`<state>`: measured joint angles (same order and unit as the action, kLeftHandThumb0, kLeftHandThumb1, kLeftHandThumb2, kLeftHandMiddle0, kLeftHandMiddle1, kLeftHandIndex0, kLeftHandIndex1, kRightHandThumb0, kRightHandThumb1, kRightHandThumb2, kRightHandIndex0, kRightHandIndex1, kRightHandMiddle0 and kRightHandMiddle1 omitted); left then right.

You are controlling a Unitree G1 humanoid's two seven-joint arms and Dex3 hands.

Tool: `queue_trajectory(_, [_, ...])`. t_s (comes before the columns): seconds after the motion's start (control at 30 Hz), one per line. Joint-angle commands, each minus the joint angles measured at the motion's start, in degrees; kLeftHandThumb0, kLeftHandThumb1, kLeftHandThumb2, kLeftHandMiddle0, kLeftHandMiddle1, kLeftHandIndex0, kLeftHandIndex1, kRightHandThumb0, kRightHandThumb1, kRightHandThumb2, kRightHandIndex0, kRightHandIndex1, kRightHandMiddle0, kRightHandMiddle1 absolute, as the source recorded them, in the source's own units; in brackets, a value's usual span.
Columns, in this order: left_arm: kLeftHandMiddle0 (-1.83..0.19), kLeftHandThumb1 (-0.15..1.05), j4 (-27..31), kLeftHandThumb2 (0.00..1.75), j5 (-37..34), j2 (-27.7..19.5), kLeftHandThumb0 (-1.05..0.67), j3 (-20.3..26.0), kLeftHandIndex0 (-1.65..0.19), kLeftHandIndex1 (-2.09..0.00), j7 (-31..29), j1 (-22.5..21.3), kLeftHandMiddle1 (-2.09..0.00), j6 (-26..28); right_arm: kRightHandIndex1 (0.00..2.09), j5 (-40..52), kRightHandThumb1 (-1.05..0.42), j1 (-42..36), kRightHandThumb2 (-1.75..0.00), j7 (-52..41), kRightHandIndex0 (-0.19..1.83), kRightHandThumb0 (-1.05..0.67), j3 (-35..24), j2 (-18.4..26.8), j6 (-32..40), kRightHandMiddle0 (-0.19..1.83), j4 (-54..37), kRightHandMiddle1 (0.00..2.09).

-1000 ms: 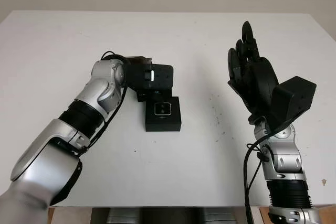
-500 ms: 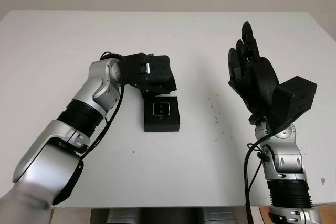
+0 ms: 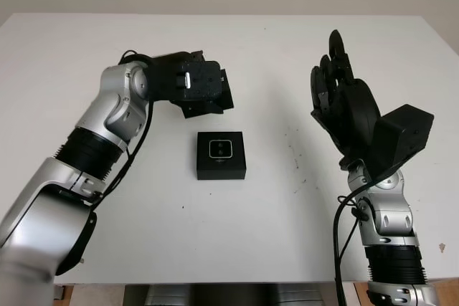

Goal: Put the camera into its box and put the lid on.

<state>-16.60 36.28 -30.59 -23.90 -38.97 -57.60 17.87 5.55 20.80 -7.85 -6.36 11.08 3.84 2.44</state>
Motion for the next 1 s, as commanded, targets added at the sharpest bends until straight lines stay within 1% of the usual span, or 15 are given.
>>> queue_trajectory(0.0, [-0.43, 1.05, 5.14, 0.27, 0.45, -1.74, -0.31, 0.68, -0.25, -2.09, -2.1, 1.02, -2.09, 0.13, 0.0, 0.11, -1.05, 0.34, -0.61, -0.01, -0.19, -0.65, 0.03, -0.17, 0.23, -0.19, -0.25, 0.0])
queue_trajectory(0.03, [-0.37, 1.05, 7.06, 0.27, 0.4, -2.29, -0.31, 0.82, -0.18, -2.09, -3.12, 1.58, -2.09, 0.39, 0.0, 0.07, -1.05, 0.41, -0.61, 0.02, -0.19, -0.65, 0.12, -0.18, 0.31, -0.19, -0.24, 0.0])
queue_trajectory(0.07, [-0.36, 1.05, 8.55, 0.28, 0.31, -2.65, -0.32, 0.98, -0.14, -2.09, -3.85, 2.21, -2.09, 0.64, 0.0, -0.12, -1.05, 0.46, -0.61, 0.05, -0.19, -0.65, 0.3, -0.08, 0.51, -0.19, -0.3, 0.0])
queue_trajectory(0.13, [-0.38, 1.05, 10.75, 0.29, -0.56, -3.14, -0.32, 1.61, -0.13, -2.09, -4.82, 3.71, -2.09, 0.51, 0.0, -0.4, -1.05, 0.59, -0.62, 0.05, -0.19, -0.65, 0.6, 0.01, 0.69, -0.19, -0.26, 0.0])
queue_trajectory(0.2, [-0.51, 1.05, 12.92, 0.31, -1.42, -3.31, -0.32, 2.3, -0.15, -2.09, -5.79, 5.23, -2.09, 1.5, 0.0, -0.55, -1.05, 0.72, -0.62, 0.18, -0.19, -0.66, 0.74, -0.08, 1.03, -0.19, -0.2, 0.0])
queue_trajectory(0.27, [-0.59, 1.05, 15.59, 0.32, -1.26, -3.3, -0.34, 2.36, -0.08, -2.09, -7.36, 6.43, -2.09, 3.79, 0.0, -0.58, -1.05, 0.75, -0.62, 0.18, -0.19, -0.67, 0.77, -0.15, 0.83, -0.19, -0.01, 0.0])
queue_trajectory(0.3, [-0.63, 1.05, 16.6, 0.32, -1.13, -3.27, -0.33, 2.34, -0.08, -2.09, -7.98, 6.87, -2.09, 4.72, 0.0, -0.59, -1.05, 0.73, -0.62, 0.13, -0.19, -0.66, 0.77, -0.16, 0.6, -0.19, 0.09, 0.0])
queue_trajectory(0.43, [-0.64, 1.05, 19.32, 0.33, -0.82, -3.05, -0.31, 2.23, -0.09, -2.09, -8.97, 8.63, -2.09, 7.26, 0.0, -0.29, -1.05, 0.5, -0.62, 0.07, -0.19, -0.65, 0.78, -0.27, 1.14, -0.19, -0.51, 0.0])
queue_trajectory(0.47, [-0.69, 1.05, 19.69, 0.34, -0.6, -2.92, -0.31, 2.03, -0.12, -2.09, -8.82, 9.11, -2.09, 7.64, 0.0, -0.22, -1.05, 0.47, -0.62, 0.15, -0.19, -0.65, 0.8, -0.38, 1.14, -0.19, -0.6, 0.0])
queue_trajectory(0.5, [-0.8, 1.05, 19.9, 0.35, -0.49, -2.81, -0.3, 1.9, -0.23, -2.09, -8.4, 9.69, -2.09, 7.55, 0.0, -0.25, -1.05, 0.45, -0.62, 0.25, -0.19, -0.65, 0.85, -0.42, 1.22, -0.19, -0.68, 0.0])
queue_trajectory(0.53, [-0.87, 1.05, 20.0, 0.35, -0.42, -2.69, -0.29, 1.87, -0.3, -2.09, -7.64, 10.37, -2.09, 7.13, 0.0, -0.29, -1.05, 0.42, -0.61, 0.26, -0.19, -0.65, 0.92, -0.42, 1.16, -0.19, -0.67, 0.0])
queue_trajectory(0.67, [-0.87, 1.05, 20.77, 0.32, 0.77, -1.56, -0.28, 1.99, -0.38, -2.09, -3.98, 13.14, -2.09, 7.6, 0.0, -0.75, -1.05, 0.37, -0.61, 0.55, -0.19, -0.65, 1.27, -0.46, 1.19, -0.19, -0.62, 0.0])
queue_trajectory(0.77, [-0.96, 1.05, 21.8, 0.35, 2.3, -0.63, -0.25, 1.72, -0.36, -2.09, -1.61, 15.4, -2.09, 8.44, 0.0, -0.69, -1.05, 0.39, -0.6, 0.51, -0.19, -0.67, 1.43, -0.43, 1.43, -0.19, -0.34, 0.0])
queue_trajectory(0.87, [-0.98, 1.05, 22.68, 0.35, 4.35, 0.08, -0.26, 0.95, -0.32, -2.09, -0.31, 17.24, -2.09, 9.12, 0.0, -0.55, -1.05, 0.37, -0.59, 0.64, -0.19, -0.69, 1.56, -0.63, 2.09, -0.19, -0.5, 0.0])
queue_trajectory(0.97, [-1.02, 1.05, 23.32, 0.34, 6.42, 0.54, -0.26, 0.43, -0.36, -2.09, 1.8, 19.03, -2.09, 7.92, 0.0, -0.25, -1.05, 0.35, -0.59, 0.82, -0.19, -0.69, 1.54, -1.01, 2.72, -0.19, -0.74, 0.0])
